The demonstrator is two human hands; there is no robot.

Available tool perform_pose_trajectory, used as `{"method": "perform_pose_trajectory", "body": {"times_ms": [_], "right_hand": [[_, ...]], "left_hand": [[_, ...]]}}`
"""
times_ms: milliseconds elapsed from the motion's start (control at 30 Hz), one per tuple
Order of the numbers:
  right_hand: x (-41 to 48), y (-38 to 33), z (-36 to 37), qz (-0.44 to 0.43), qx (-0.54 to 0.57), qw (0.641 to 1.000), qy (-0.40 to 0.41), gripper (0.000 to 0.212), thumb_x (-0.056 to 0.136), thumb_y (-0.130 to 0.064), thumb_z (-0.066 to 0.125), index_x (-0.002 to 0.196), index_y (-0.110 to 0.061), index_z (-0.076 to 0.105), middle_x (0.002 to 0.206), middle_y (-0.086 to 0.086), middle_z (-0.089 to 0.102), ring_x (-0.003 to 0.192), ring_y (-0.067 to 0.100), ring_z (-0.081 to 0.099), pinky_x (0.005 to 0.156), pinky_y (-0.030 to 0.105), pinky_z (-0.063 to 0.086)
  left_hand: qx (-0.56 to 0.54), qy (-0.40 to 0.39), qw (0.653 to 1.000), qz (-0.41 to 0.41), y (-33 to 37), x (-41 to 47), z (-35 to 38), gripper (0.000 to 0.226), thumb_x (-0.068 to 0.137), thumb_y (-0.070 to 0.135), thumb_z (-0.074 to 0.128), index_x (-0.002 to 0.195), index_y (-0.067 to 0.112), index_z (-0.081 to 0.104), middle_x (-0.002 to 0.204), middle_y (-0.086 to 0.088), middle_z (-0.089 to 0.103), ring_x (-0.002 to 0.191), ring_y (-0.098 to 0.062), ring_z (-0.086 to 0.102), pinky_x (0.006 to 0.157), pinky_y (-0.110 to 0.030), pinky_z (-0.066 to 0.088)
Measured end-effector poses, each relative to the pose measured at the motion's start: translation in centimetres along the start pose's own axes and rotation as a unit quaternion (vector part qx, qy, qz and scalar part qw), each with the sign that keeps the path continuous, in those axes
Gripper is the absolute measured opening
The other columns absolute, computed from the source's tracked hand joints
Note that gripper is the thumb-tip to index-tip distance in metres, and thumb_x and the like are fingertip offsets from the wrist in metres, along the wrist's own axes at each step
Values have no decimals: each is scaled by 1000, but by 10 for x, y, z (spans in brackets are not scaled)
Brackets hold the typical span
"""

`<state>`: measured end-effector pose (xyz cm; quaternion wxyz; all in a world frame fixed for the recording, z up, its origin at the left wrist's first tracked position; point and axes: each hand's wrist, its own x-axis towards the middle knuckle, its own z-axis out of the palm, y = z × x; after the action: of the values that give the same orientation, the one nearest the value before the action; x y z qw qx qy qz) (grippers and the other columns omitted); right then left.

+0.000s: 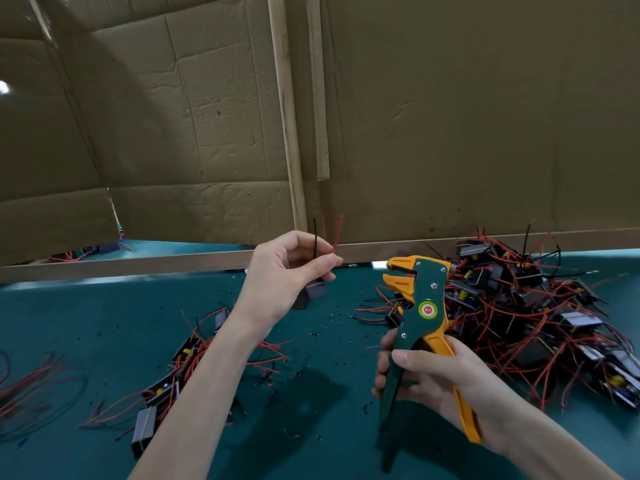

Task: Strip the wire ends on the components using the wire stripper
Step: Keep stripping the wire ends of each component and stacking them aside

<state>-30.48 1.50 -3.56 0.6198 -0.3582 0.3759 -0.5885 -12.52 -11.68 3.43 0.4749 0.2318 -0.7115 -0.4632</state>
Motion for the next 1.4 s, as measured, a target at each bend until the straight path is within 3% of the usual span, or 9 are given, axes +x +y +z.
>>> {"method": "perform_pose_trajectory", "body": {"times_ms": [233,333,400,533,767,967,1100,1233,1400], "right_hand": [[-2,1,2,4,-49,998,-34,44,59,-13,91,95,1,71,90,31,64,79,43,65,76,49,56],[-3,0,3,2,-64,997,-45,48,57,-18,94,95,-1,72,91,30,65,80,43,66,76,47,56],[-3,0,3,0,-71,996,-50,48,56,-19,95,94,-2,72,90,30,66,79,43,66,76,47,56],[-4,-1,3,1,-75,995,-65,44,60,-18,93,95,-2,71,89,30,65,80,43,65,77,48,55],[-6,-2,5,13,-78,995,-66,43,60,-14,92,95,1,71,84,29,64,76,41,64,74,48,56],[-8,-1,13,15,-121,992,-27,27,62,-22,86,74,-6,68,65,23,58,57,34,59,60,41,54],[-11,4,20,19,-124,991,41,27,60,-22,90,65,-10,66,55,20,52,43,29,51,49,37,49],[-8,9,21,-18,-120,984,128,35,58,-29,79,50,-9,51,47,15,42,36,25,40,40,31,42],[-5,3,15,-44,-16,998,31,21,66,0,77,83,2,64,74,27,60,65,40,62,63,45,56]], "left_hand": [[98,-45,994,-7,3,-2,3,7,85,14,70,82,18,75,56,7,58,48,-3,43,46,-13,37],[127,-72,989,2,5,-3,5,5,84,18,72,82,19,77,67,-27,56,58,-16,42,52,-23,36],[129,-91,987,2,5,-3,5,5,84,19,73,82,21,78,71,-34,53,60,-22,40,57,-30,34],[117,-116,986,-7,3,-3,5,6,83,20,74,83,24,77,70,-36,51,63,-26,42,64,-38,35],[116,-128,985,-4,-1,-3,5,4,80,26,75,82,24,77,75,-37,54,66,-26,43,65,-39,39],[117,-144,983,-14,2,-4,4,10,76,33,73,81,24,76,71,-36,51,65,-25,41,65,-39,39],[119,-142,982,-24,2,-5,3,10,84,30,69,84,21,73,64,-17,43,61,-21,36,60,-30,34],[17,-149,983,-101,-6,-6,8,25,103,22,38,86,15,55,67,8,50,60,-9,44,59,-16,36],[91,-136,985,-47,-14,-7,16,27,100,20,43,87,17,67,66,10,50,61,-5,45,62,-12,37]]}}
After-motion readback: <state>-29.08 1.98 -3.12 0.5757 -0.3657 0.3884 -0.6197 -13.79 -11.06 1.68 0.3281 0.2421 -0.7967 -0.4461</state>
